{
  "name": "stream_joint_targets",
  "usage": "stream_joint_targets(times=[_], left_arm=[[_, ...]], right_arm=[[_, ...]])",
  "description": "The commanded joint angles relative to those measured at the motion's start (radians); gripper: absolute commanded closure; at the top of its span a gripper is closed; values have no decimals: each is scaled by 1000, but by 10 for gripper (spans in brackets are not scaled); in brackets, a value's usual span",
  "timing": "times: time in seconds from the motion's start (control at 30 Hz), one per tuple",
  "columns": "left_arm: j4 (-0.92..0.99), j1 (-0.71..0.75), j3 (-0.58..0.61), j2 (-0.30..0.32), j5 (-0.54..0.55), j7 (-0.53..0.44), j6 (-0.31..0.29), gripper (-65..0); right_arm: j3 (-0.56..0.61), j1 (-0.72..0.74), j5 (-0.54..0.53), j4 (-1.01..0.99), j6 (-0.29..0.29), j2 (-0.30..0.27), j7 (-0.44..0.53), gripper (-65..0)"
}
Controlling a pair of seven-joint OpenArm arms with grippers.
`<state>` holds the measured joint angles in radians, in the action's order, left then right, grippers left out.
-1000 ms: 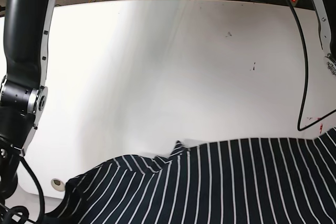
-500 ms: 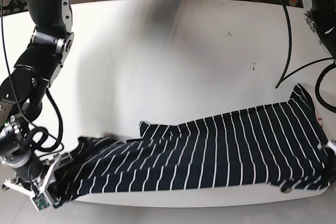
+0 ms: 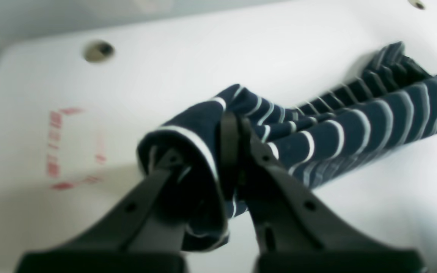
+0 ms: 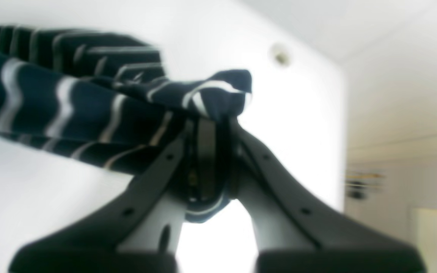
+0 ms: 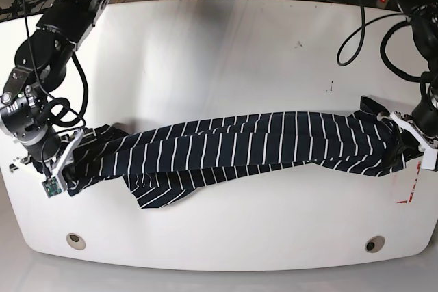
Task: Fold the T-shirt properly
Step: 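Lay the shirt down flat while pulling both grippers apart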
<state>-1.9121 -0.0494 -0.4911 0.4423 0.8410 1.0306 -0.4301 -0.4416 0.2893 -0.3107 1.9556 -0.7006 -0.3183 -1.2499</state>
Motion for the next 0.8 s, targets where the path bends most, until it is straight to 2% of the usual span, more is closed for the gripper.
stream_joint_targets(times=[0.0,0.33,0.6,0.77], left_arm=[[-28,56,-24,14,21,-29,1,0],[-30,313,-90,13,79,-29,1,0],[-30,440,-91,16,77,-31,1,0],[-28,515,-93,40,77,-31,1,0]], right_arm=[[-21,-29,-21,17,2,-14,20,-29],[-138,-264,-163,17,2,-11,9,-29],[-161,-421,-213,14,2,-11,8,-29],[-161,-517,-215,14,2,-12,9,-29]])
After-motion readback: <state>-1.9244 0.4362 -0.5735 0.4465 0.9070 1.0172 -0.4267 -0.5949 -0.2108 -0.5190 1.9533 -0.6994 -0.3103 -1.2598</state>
